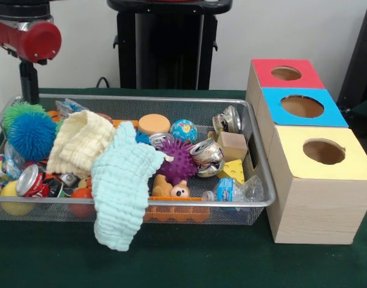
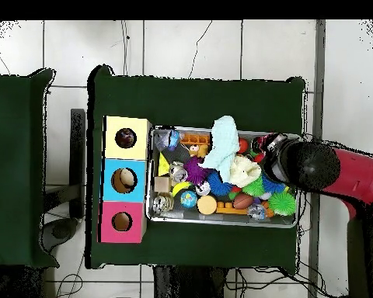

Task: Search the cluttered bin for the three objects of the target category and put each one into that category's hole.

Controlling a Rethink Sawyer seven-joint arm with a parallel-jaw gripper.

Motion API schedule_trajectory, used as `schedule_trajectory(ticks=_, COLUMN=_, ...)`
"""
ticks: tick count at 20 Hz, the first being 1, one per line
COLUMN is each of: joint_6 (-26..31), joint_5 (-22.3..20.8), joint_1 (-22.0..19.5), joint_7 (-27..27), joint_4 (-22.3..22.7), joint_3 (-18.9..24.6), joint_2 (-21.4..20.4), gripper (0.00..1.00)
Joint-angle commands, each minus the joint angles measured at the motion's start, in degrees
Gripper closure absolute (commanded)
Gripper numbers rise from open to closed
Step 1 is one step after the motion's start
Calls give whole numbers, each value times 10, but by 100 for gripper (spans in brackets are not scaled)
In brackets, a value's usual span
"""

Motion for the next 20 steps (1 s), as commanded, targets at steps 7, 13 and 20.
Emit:
schedule_trajectory(ticks=7, joint_6=-146, joint_5=-23, joint_1=1, joint_7=65, joint_4=163, joint_3=-62, joint_2=93, gripper=100)
schedule_trajectory(ticks=13, joint_6=-147, joint_5=-16, joint_1=-22, joint_7=9, joint_4=151, joint_3=-67, joint_2=89, gripper=100)
schedule_trajectory(ticks=20, joint_6=-77, joint_5=-5, joint_1=-61, joint_7=-65, joint_4=101, joint_3=-43, joint_2=92, gripper=100)
